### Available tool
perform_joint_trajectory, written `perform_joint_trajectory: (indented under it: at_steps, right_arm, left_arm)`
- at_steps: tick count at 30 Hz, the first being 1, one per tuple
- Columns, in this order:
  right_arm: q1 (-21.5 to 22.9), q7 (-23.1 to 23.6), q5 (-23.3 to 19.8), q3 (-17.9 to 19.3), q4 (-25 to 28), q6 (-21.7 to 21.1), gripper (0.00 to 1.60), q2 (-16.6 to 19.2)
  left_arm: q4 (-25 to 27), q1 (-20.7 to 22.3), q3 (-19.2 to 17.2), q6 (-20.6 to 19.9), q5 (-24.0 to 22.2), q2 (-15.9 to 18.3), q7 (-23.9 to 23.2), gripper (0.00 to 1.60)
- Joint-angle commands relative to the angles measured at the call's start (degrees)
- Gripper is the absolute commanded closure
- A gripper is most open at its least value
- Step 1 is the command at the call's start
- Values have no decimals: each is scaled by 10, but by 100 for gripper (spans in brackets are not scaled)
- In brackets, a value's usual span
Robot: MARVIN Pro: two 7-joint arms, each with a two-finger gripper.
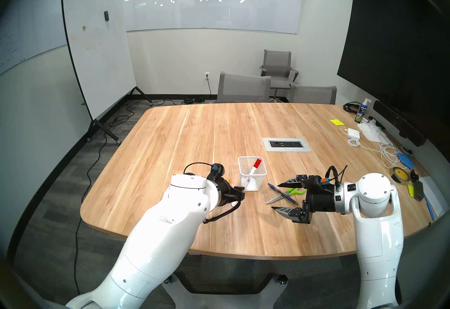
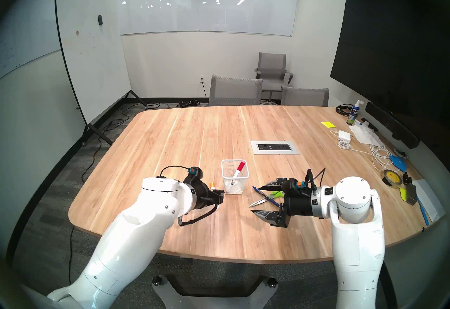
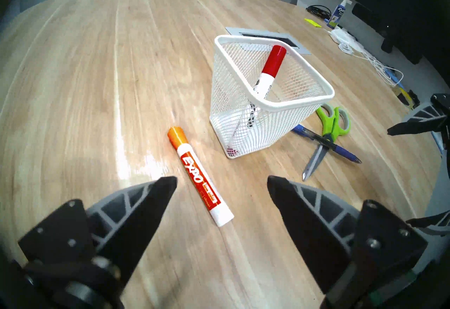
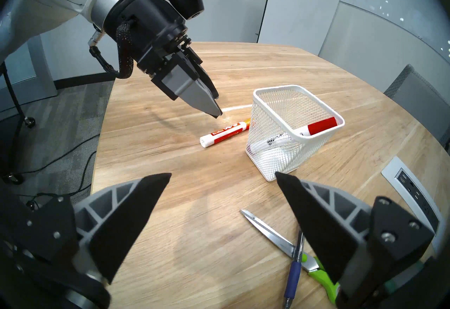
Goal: Place the pen, the marker, and the scissors into the pen holder
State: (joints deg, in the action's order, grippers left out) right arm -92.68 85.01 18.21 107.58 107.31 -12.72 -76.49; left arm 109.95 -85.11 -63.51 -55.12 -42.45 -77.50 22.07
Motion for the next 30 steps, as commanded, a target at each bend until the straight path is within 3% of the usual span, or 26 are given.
perform_joint_trajectory:
  at_steps: [1,14,30]
  right_arm:
    - [5,0,-3,1,8,0,0,1]
    - [5,0,-3,1,8,0,0,1]
    - [5,0,-3,1,8,0,0,1]
  left_arm:
    - [3,13,-3,1,-1,-10,3,26]
    - [-23,19,-2,3,-9,-8,-2,28]
    - [-84,57,9,23,-9,-11,-27,27]
